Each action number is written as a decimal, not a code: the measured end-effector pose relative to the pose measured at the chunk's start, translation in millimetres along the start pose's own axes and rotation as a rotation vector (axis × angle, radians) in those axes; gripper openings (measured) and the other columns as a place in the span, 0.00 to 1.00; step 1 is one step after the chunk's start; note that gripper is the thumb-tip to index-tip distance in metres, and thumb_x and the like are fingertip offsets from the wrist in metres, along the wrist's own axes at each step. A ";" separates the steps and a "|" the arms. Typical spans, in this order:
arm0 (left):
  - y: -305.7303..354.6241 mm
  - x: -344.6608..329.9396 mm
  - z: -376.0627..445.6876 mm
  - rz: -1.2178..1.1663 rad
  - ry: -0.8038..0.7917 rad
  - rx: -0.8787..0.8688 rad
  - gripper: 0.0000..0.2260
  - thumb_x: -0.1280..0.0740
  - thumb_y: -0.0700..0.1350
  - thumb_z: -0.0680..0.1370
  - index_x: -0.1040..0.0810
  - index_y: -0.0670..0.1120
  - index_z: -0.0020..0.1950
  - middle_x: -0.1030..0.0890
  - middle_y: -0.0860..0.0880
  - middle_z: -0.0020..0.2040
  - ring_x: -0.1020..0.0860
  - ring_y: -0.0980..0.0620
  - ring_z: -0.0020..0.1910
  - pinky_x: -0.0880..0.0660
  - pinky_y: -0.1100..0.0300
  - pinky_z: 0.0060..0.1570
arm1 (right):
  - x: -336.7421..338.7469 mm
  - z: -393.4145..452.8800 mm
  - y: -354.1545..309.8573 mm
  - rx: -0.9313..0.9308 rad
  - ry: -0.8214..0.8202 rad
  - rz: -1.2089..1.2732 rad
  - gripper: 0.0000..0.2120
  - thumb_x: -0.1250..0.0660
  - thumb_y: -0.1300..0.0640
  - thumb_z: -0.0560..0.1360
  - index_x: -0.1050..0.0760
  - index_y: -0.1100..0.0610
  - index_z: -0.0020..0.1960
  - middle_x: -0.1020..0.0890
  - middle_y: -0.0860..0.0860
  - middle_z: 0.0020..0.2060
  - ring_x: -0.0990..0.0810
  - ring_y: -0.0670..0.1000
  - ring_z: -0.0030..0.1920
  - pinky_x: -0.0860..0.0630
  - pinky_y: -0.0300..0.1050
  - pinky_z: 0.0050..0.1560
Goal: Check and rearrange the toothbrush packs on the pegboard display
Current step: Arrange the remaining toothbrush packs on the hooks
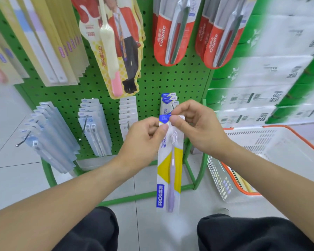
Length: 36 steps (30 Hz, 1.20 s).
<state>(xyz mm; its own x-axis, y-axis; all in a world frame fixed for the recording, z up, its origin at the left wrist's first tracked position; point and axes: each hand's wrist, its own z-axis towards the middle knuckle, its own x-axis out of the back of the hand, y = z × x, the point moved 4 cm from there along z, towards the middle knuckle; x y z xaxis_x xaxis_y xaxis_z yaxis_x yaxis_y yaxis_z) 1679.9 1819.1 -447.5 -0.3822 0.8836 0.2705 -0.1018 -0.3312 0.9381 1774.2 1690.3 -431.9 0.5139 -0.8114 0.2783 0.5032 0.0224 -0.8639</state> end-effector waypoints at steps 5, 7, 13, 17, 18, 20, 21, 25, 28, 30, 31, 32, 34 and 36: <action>-3.2 4.2 0.5 0.010 0.070 0.099 0.14 0.35 0.53 0.77 0.21 0.42 0.45 0.19 0.33 0.37 0.25 0.46 0.33 0.22 0.33 0.39 | 4.1 -11.8 -1.1 0.136 0.042 -0.325 0.04 0.26 0.57 0.76 0.19 0.52 0.50 0.24 0.48 0.46 0.24 0.46 0.45 0.27 0.40 0.42; -5.6 4.6 1.1 -0.008 0.081 0.122 0.11 0.34 0.48 0.80 0.20 0.44 0.42 0.20 0.33 0.35 0.25 0.46 0.33 0.22 0.32 0.39 | -2.6 -17.4 -4.0 0.228 -0.018 -0.432 0.05 0.27 0.57 0.76 0.18 0.54 0.52 0.25 0.49 0.43 0.26 0.42 0.43 0.30 0.35 0.44; -7.5 -4.5 -2.4 -0.171 0.033 0.318 0.08 0.35 0.40 0.82 0.22 0.43 0.43 0.18 0.43 0.34 0.20 0.46 0.35 0.17 0.40 0.45 | -22.1 -22.2 -1.5 0.184 -0.113 -0.641 0.05 0.37 0.54 0.72 0.29 0.54 0.47 0.33 0.44 0.20 0.32 0.49 0.24 0.35 0.44 0.30; -3.9 -9.5 -4.3 -0.276 0.006 0.366 0.05 0.36 0.37 0.81 0.22 0.39 0.48 0.17 0.46 0.35 0.18 0.48 0.35 0.18 0.50 0.40 | -22.6 -17.6 0.2 0.152 -0.026 -0.649 0.04 0.39 0.53 0.74 0.34 0.52 0.45 0.35 0.43 0.20 0.35 0.47 0.23 0.38 0.46 0.30; -3.2 -8.8 -4.2 -0.295 0.008 0.372 0.05 0.36 0.36 0.81 0.21 0.39 0.49 0.16 0.45 0.37 0.17 0.48 0.35 0.17 0.52 0.38 | -22.8 -16.1 1.0 0.155 -0.020 -0.676 0.04 0.40 0.53 0.75 0.32 0.53 0.46 0.34 0.44 0.21 0.35 0.50 0.24 0.36 0.47 0.30; -3.0 -6.5 -3.6 -0.299 0.055 0.372 0.06 0.36 0.34 0.80 0.21 0.39 0.47 0.14 0.42 0.39 0.16 0.46 0.36 0.17 0.54 0.36 | -25.2 -14.0 1.5 0.166 -0.031 -0.751 0.08 0.41 0.51 0.77 0.29 0.55 0.50 0.32 0.44 0.24 0.33 0.53 0.27 0.31 0.50 0.31; -2.4 -5.1 -4.0 -0.291 0.097 0.364 0.07 0.37 0.33 0.80 0.21 0.39 0.45 0.14 0.41 0.39 0.16 0.45 0.36 0.18 0.55 0.34 | -26.8 -13.4 1.6 0.172 -0.043 -0.767 0.09 0.41 0.51 0.77 0.29 0.55 0.52 0.31 0.44 0.25 0.32 0.53 0.29 0.29 0.50 0.32; -0.7 -6.0 -6.4 -0.228 0.176 0.292 0.08 0.35 0.32 0.78 0.19 0.42 0.49 0.13 0.46 0.38 0.15 0.47 0.38 0.16 0.47 0.45 | -23.9 -13.2 4.4 0.125 -0.049 -0.683 0.05 0.37 0.55 0.77 0.32 0.55 0.51 0.27 0.46 0.25 0.30 0.54 0.28 0.33 0.49 0.33; 1.6 -12.6 -8.6 -0.174 0.110 0.214 0.09 0.33 0.35 0.79 0.19 0.46 0.56 0.13 0.48 0.44 0.14 0.48 0.45 0.18 0.46 0.54 | -10.8 -11.5 6.3 0.037 0.028 -0.610 0.07 0.37 0.60 0.78 0.35 0.55 0.47 0.28 0.48 0.24 0.28 0.58 0.28 0.33 0.50 0.32; 4.4 -17.7 -10.9 -0.110 0.066 0.136 0.09 0.32 0.36 0.79 0.19 0.47 0.56 0.13 0.51 0.47 0.14 0.52 0.47 0.18 0.53 0.54 | -3.6 -11.6 5.4 -0.014 0.100 -0.563 0.06 0.37 0.61 0.76 0.35 0.56 0.45 0.28 0.47 0.25 0.27 0.56 0.29 0.32 0.50 0.33; 6.0 -20.2 -11.8 -0.062 0.045 0.096 0.09 0.31 0.36 0.79 0.19 0.48 0.55 0.13 0.53 0.47 0.15 0.55 0.47 0.19 0.57 0.53 | -0.4 -11.6 5.6 -0.040 0.136 -0.530 0.06 0.37 0.61 0.76 0.34 0.56 0.43 0.27 0.46 0.25 0.27 0.52 0.28 0.32 0.49 0.33; 7.4 -22.4 -12.7 -0.015 0.029 0.065 0.11 0.31 0.35 0.78 0.19 0.50 0.54 0.13 0.54 0.47 0.15 0.57 0.46 0.19 0.59 0.52 | 2.4 -11.6 6.3 -0.062 0.166 -0.491 0.05 0.37 0.62 0.75 0.32 0.57 0.42 0.27 0.46 0.25 0.28 0.50 0.28 0.32 0.45 0.32; 8.3 -24.0 -12.7 0.036 0.017 0.033 0.14 0.33 0.34 0.78 0.20 0.52 0.54 0.14 0.55 0.47 0.16 0.58 0.46 0.19 0.61 0.52 | 5.8 -12.0 6.2 -0.088 0.199 -0.434 0.05 0.35 0.62 0.74 0.30 0.57 0.41 0.26 0.45 0.25 0.28 0.47 0.28 0.33 0.38 0.30; 8.3 -23.7 -11.4 0.038 0.026 0.030 0.15 0.34 0.32 0.78 0.20 0.53 0.53 0.13 0.55 0.46 0.15 0.57 0.46 0.19 0.60 0.51 | 7.3 -13.3 6.3 -0.087 0.213 -0.398 0.05 0.33 0.61 0.74 0.28 0.57 0.41 0.24 0.46 0.27 0.27 0.46 0.29 0.31 0.37 0.32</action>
<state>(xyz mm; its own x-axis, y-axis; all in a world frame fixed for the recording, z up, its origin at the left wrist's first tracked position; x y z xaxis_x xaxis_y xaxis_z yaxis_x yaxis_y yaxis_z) 1677.6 1791.6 -448.6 -0.4087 0.8618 0.3004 -0.0591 -0.3534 0.9336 1771.9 1676.7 -440.9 0.1335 -0.8491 0.5111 0.5676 -0.3572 -0.7417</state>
